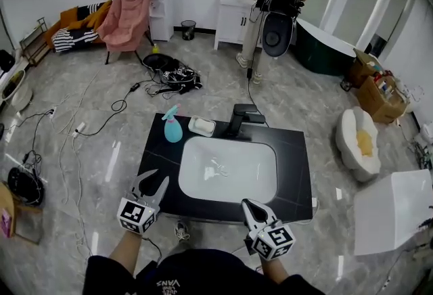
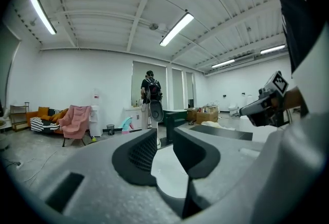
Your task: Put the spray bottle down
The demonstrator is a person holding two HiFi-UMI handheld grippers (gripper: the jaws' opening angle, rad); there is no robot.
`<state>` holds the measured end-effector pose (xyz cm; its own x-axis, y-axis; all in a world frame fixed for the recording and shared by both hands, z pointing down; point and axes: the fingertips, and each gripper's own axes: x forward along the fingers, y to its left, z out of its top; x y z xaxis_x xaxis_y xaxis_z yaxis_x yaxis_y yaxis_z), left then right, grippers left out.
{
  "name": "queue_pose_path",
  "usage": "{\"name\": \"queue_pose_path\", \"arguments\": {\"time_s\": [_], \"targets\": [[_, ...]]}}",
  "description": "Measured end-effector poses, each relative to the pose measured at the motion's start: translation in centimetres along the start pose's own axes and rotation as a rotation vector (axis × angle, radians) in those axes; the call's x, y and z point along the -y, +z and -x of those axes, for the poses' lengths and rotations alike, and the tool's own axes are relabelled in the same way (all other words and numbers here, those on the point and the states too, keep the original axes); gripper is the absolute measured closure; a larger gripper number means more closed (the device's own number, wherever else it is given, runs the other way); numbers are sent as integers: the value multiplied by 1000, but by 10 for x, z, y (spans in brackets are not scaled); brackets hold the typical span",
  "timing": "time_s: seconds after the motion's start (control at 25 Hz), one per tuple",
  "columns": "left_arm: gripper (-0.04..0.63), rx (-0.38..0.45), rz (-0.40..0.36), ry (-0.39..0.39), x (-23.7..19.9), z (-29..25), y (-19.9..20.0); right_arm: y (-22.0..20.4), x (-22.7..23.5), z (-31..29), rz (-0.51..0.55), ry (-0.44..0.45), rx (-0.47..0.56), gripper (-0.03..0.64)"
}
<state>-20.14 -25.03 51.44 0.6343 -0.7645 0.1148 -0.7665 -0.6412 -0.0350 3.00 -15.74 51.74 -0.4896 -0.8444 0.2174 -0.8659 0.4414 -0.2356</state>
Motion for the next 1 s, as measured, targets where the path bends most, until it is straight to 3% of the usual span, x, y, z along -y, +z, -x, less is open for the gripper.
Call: {"name": "queue_pose_path", "arguments": {"time_s": [0.28,1.0], "targets": [[561,-24,-28,-34,55,37,4,-6,-17,15,11,49,-8,614],[574,-111,35,-64,140,88,-23,-38,-55,54,29,92,-90,615]]}}
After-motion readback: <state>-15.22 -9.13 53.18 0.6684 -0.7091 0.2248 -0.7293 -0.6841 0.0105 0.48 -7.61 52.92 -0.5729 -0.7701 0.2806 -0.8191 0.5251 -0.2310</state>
